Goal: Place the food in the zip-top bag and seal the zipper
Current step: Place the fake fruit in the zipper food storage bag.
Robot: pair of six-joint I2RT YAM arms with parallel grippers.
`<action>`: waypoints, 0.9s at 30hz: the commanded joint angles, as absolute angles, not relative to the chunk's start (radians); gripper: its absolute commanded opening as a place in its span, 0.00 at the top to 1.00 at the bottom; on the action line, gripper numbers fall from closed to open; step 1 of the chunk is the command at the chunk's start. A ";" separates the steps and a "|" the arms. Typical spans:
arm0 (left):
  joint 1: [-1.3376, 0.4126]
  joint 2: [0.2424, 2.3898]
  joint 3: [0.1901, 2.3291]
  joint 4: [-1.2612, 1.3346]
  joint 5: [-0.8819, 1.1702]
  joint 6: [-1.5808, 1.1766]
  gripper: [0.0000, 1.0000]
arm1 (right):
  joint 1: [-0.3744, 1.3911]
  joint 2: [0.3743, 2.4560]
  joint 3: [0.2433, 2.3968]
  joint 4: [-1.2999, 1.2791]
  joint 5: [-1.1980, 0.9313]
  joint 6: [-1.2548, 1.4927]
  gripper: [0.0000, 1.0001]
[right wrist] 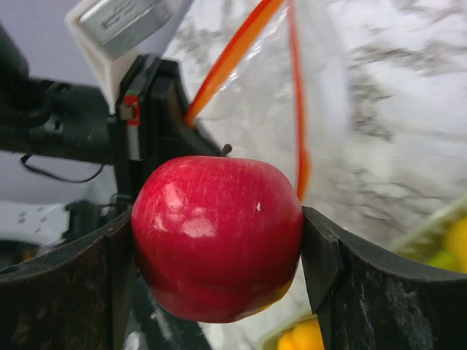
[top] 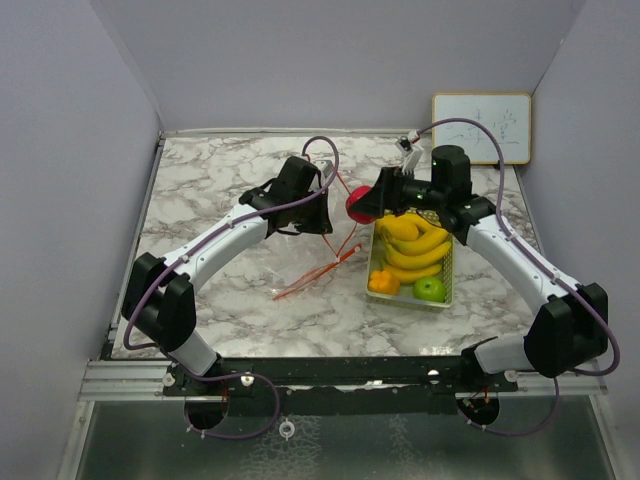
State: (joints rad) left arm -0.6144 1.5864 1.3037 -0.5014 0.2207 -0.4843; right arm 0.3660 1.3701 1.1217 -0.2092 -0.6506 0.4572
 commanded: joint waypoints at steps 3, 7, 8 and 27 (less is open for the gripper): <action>-0.611 1.574 1.343 -0.435 0.350 -0.529 1.00 | 0.394 1.430 1.081 0.152 -0.925 0.670 0.45; -0.609 1.566 1.333 -0.403 0.404 -0.541 1.00 | 0.396 1.458 1.107 0.145 -0.871 0.681 0.45; -0.609 1.560 1.328 -0.389 0.425 -0.544 1.00 | 0.395 1.463 1.109 0.120 -0.833 0.675 0.45; -0.561 1.485 1.213 -0.086 0.746 -0.716 1.00 | 0.418 1.536 1.205 -0.236 -0.324 0.481 0.45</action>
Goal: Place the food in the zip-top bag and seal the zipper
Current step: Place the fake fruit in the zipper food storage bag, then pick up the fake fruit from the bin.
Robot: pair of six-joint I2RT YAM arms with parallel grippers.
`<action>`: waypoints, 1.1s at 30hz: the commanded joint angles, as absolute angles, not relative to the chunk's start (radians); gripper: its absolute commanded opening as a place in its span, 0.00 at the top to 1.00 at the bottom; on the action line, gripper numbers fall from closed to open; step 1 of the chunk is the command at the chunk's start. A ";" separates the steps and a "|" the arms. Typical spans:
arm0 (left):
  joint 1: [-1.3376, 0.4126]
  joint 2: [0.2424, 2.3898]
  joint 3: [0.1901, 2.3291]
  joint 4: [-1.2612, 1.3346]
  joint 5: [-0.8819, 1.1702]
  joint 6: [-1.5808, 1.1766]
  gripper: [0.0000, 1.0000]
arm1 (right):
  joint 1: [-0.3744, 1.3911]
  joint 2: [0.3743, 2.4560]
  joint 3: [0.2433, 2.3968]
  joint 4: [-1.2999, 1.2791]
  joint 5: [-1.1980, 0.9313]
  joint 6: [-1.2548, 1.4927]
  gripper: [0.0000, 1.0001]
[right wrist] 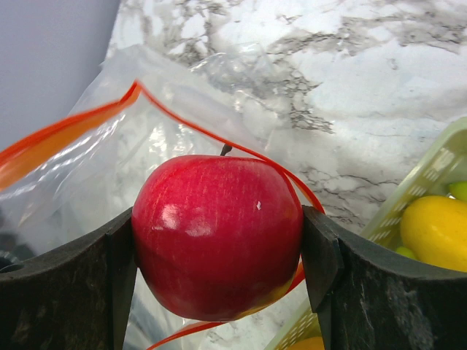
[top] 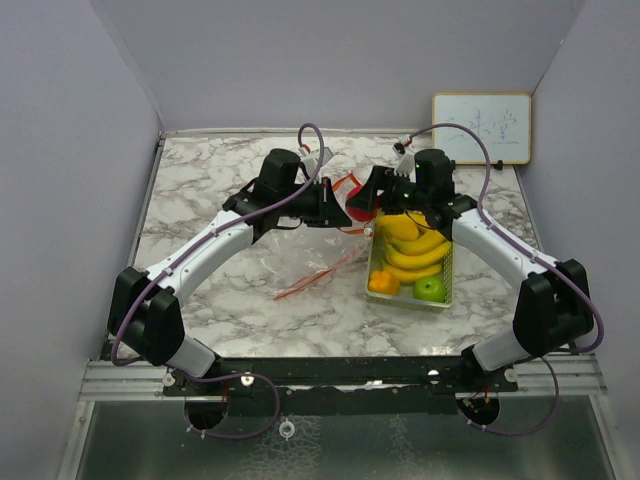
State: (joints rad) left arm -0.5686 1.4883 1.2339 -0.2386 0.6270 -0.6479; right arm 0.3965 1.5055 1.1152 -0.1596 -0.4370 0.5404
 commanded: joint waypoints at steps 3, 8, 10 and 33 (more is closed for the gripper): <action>-0.561 1.505 1.196 -0.016 0.773 -0.724 1.00 | 0.434 1.545 1.244 -0.294 -0.302 0.481 0.29; -0.548 1.534 1.139 0.044 0.789 -0.715 1.00 | 0.436 1.515 1.283 -0.354 -0.303 0.480 0.00; -0.530 1.542 1.109 0.063 0.792 -0.706 1.00 | 0.436 1.499 1.301 -0.378 -0.307 0.470 0.01; -0.502 1.516 1.049 -0.057 0.746 -0.500 1.00 | 0.436 1.280 1.216 -0.890 -0.185 0.370 0.13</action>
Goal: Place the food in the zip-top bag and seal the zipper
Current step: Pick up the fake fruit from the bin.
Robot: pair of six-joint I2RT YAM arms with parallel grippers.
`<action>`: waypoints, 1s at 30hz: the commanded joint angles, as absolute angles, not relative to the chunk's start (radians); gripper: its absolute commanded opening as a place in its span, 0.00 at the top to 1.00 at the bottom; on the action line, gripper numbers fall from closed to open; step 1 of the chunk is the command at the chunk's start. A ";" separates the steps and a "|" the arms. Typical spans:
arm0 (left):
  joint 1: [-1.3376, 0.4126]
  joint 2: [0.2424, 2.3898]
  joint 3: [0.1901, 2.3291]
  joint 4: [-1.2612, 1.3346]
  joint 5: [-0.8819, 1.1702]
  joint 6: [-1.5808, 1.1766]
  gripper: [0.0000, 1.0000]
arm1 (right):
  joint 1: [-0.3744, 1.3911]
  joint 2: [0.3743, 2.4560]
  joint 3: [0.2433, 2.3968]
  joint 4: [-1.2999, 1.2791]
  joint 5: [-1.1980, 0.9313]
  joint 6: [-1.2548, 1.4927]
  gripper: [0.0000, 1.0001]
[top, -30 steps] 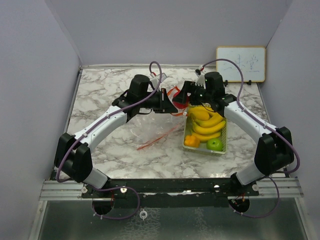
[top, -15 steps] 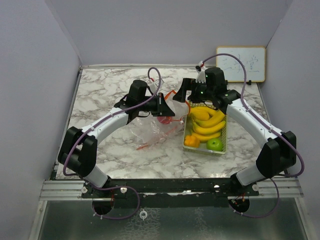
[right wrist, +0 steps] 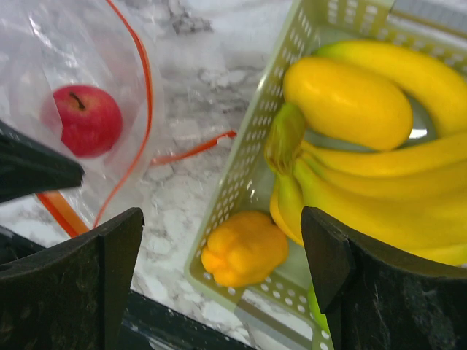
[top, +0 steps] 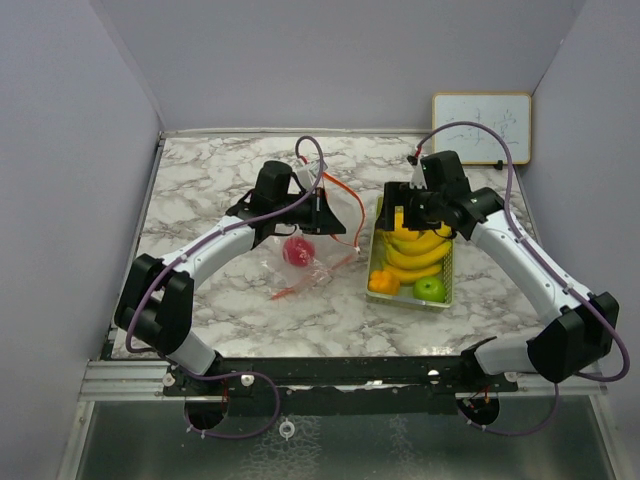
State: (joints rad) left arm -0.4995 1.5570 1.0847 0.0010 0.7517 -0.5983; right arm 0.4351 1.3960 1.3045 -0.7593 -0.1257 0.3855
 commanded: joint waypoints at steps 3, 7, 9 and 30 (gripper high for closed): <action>-0.502 1.498 1.033 -0.129 0.701 -0.451 1.00 | 0.437 1.235 1.101 -0.877 -0.258 0.397 0.14; -0.502 1.448 0.998 -0.177 0.658 -0.430 1.00 | 0.443 1.223 0.990 -0.813 -0.291 0.446 0.15; -0.502 1.431 0.982 -0.178 0.654 -0.430 1.00 | 0.444 1.228 0.951 -0.767 -0.278 0.457 0.15; -0.509 1.397 0.980 -0.187 0.658 -0.467 1.00 | 0.460 1.406 0.821 -0.641 -0.253 0.518 0.10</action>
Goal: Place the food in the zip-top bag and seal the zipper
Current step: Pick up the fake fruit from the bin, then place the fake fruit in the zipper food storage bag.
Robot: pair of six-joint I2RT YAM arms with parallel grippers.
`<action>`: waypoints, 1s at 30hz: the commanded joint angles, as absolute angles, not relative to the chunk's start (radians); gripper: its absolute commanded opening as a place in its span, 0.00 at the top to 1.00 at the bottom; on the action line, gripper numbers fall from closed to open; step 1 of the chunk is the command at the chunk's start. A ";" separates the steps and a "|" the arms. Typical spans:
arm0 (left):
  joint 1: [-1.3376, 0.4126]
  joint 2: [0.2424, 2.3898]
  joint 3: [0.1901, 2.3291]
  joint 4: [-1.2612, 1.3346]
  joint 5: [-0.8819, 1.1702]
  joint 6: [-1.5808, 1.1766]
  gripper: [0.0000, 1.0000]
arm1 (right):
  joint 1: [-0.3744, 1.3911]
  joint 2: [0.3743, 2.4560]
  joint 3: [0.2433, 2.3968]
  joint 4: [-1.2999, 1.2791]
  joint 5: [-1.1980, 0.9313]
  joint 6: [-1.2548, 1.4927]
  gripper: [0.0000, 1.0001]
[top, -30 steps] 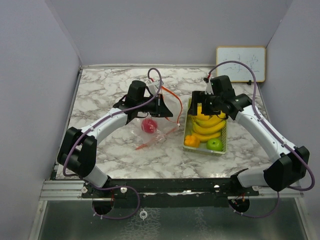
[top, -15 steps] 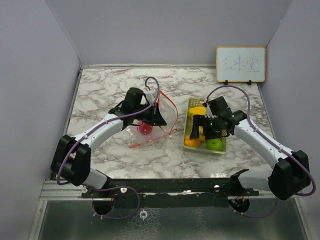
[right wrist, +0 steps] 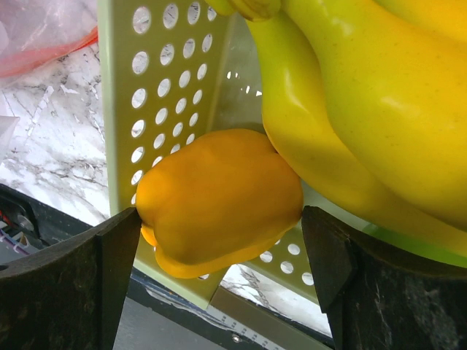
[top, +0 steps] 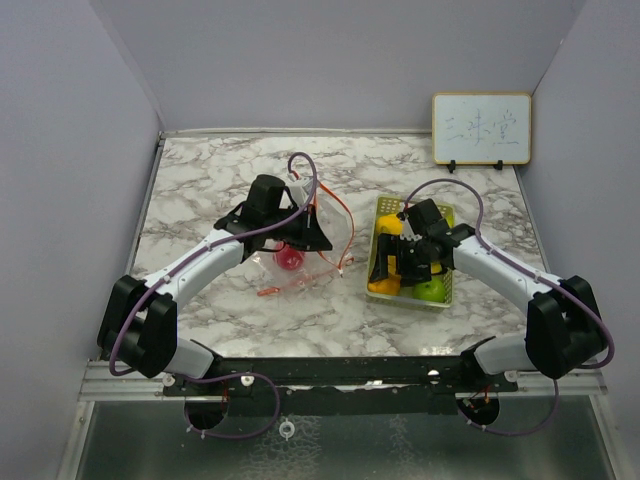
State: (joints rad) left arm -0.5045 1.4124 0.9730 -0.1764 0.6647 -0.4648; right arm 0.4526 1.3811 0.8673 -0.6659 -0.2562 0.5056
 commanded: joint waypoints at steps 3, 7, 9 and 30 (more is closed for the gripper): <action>-0.510 1.402 0.982 -0.189 0.658 -0.468 1.00 | 0.462 1.419 0.793 -0.613 -0.267 0.524 0.10; -0.512 1.408 0.988 -0.194 0.658 -0.469 1.00 | 0.462 1.411 0.790 -0.604 -0.254 0.525 0.27; -0.512 1.411 0.991 -0.196 0.658 -0.469 1.00 | 0.462 1.391 0.801 -0.613 -0.248 0.523 0.43; -0.528 1.391 0.978 -0.161 0.658 -0.482 1.00 | 0.462 1.204 1.166 -0.514 -0.587 0.534 0.54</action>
